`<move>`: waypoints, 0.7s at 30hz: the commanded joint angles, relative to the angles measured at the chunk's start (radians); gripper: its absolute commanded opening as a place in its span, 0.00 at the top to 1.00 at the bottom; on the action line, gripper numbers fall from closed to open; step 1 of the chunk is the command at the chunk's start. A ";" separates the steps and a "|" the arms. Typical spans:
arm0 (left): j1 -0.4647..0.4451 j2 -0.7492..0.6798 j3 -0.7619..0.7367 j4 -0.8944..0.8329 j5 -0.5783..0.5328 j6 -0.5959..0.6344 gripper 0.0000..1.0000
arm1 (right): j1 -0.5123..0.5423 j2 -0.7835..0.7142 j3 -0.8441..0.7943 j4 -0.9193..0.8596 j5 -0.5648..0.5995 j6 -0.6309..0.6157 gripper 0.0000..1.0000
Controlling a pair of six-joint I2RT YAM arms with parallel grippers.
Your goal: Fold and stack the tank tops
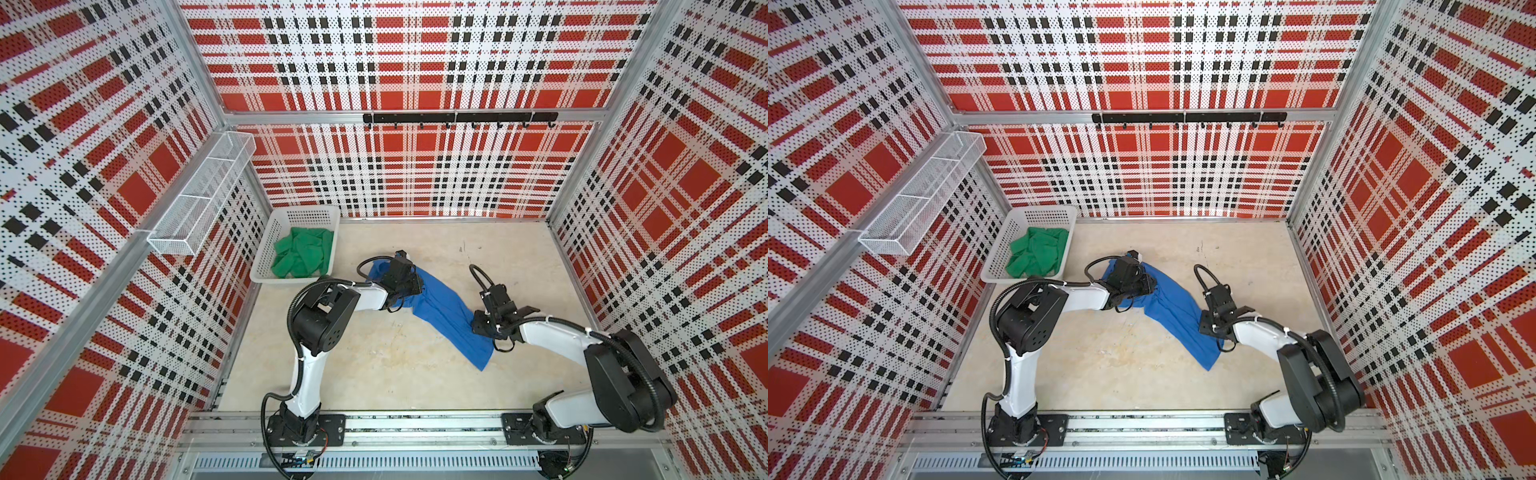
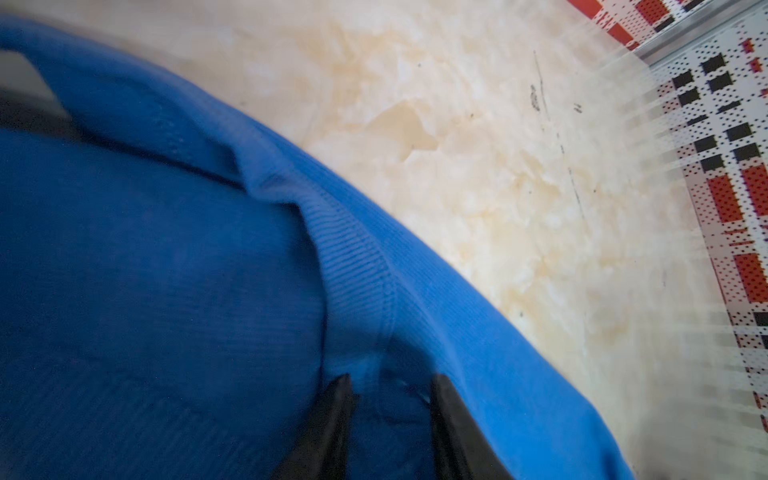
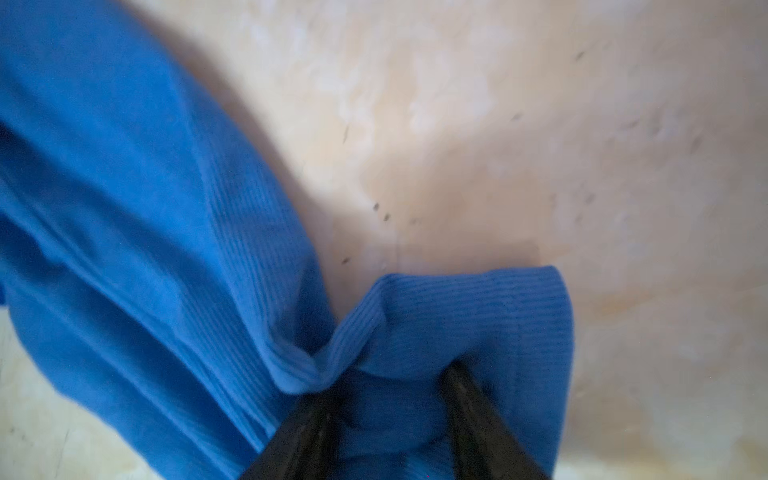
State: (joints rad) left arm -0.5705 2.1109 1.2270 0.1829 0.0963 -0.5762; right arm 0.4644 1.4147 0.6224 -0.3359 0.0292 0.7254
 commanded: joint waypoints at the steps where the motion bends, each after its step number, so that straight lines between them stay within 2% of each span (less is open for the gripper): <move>1: 0.021 0.093 0.059 -0.230 0.052 0.125 0.59 | 0.095 0.019 -0.084 -0.161 -0.080 0.134 0.54; 7: 0.070 0.168 0.234 -0.439 0.101 0.359 0.52 | 0.330 0.044 -0.105 -0.174 -0.120 0.268 0.53; 10: 0.073 0.160 0.298 -0.488 0.133 0.458 0.49 | 0.387 -0.003 -0.067 -0.206 -0.120 0.257 0.51; 12: 0.070 0.129 0.329 -0.509 0.132 0.496 0.44 | 0.386 -0.072 -0.019 -0.241 -0.068 0.211 0.46; 15: 0.072 0.056 0.362 -0.516 0.120 0.516 0.32 | 0.362 -0.167 0.058 -0.262 0.045 0.107 0.32; 17: 0.075 -0.002 0.373 -0.518 0.097 0.514 0.25 | 0.314 -0.197 0.090 -0.242 0.057 0.033 0.29; 18: 0.076 -0.028 0.373 -0.518 0.086 0.510 0.24 | 0.288 -0.200 0.098 -0.237 0.057 0.013 0.23; 21: 0.096 -0.106 0.355 -0.518 0.029 0.456 0.23 | 0.222 -0.167 0.139 -0.206 0.063 -0.060 0.35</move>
State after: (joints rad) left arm -0.4995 2.1265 1.5650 -0.3168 0.1825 -0.1089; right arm 0.7223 1.2346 0.7334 -0.5327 0.0570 0.7616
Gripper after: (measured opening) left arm 0.771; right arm 0.665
